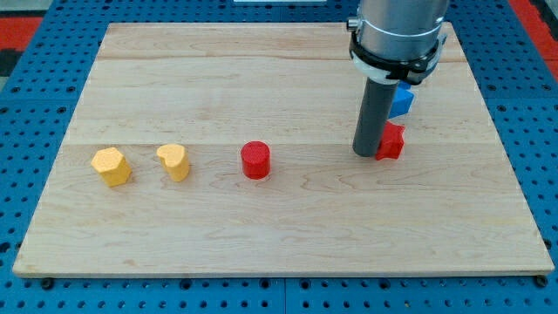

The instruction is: Move red star vertically below blue triangle

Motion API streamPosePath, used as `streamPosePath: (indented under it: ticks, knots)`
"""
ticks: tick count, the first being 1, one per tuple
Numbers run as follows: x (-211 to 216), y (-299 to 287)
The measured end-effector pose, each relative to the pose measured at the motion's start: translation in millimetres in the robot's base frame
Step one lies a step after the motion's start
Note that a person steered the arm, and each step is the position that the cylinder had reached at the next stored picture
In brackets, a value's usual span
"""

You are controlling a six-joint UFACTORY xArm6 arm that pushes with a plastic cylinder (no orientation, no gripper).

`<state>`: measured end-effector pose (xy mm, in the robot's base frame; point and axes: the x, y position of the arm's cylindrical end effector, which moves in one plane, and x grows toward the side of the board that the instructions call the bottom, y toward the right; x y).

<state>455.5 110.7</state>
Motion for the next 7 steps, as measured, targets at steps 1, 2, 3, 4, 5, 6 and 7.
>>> streamPosePath:
  ticks: [1, 2, 3, 4, 5, 6, 7]
  knots:
    - [-2.3, 1.1]
    - [-2.7, 1.1]
    - [-10.4, 4.2]
    - [-19.5, 8.9]
    - [-20.1, 16.3]
    - [-20.1, 21.8]
    - [-7.0, -12.9]
